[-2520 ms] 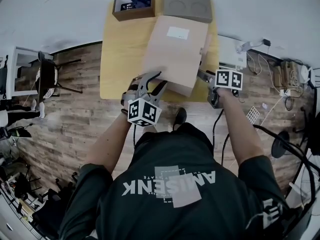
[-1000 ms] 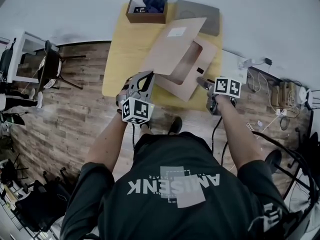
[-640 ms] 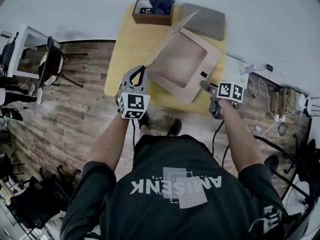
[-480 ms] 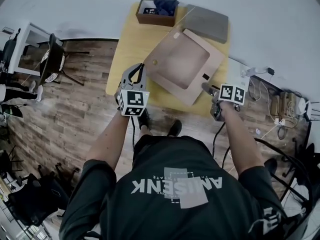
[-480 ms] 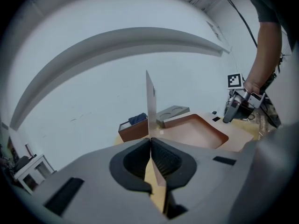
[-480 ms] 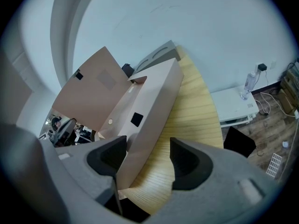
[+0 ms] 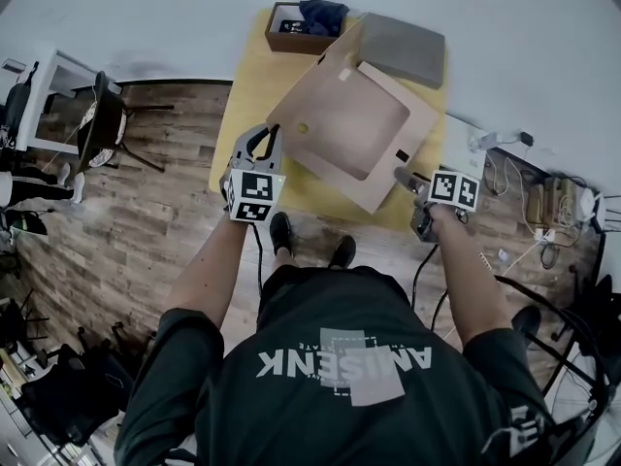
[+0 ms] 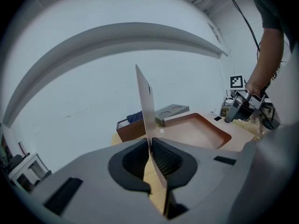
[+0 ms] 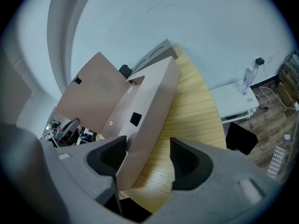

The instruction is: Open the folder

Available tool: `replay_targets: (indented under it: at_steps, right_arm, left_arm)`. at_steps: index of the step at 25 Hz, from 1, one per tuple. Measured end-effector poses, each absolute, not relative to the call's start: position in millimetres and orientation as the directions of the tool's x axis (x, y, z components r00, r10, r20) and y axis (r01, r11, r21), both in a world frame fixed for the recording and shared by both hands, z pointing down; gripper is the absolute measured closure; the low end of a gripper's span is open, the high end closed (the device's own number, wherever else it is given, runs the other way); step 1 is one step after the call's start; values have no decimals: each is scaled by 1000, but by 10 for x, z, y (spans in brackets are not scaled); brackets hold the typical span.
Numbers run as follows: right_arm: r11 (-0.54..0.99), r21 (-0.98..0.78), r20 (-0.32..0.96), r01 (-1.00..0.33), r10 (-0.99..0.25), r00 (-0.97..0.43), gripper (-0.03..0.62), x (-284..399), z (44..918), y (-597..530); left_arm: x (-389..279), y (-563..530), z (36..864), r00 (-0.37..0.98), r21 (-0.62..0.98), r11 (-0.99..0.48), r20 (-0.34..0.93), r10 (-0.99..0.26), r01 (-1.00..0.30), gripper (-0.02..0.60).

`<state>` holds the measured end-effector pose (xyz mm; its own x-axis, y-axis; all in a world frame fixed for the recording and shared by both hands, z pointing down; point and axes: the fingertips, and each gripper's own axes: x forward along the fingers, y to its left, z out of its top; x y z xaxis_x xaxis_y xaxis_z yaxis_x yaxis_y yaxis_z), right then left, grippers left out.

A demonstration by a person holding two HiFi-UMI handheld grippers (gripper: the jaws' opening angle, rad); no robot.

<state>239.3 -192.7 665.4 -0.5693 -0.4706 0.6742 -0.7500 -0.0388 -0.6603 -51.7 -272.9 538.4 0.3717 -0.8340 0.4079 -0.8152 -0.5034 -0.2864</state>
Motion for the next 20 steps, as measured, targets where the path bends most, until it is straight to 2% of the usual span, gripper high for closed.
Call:
replay_targets:
  at_steps: [4, 10, 20]
  right_arm:
    - [-61, -665, 674, -744, -477, -564, 312, 2406, 6652, -1906]
    - [-89, -679, 672, -729, -475, -568, 312, 2429, 6639, -1870]
    - [-89, -645, 702, -759, -463, -541, 312, 2647, 6639, -1734]
  left_arm:
    - [-514, -2740, 5376, 454, -194, -563, 413, -790, -803, 577]
    - [-651, -2639, 5420, 477, -106, -570, 437, -763, -815, 578]
    - [-1015, -2103, 5651, 426, 140, -413, 489, -761, -900, 578]
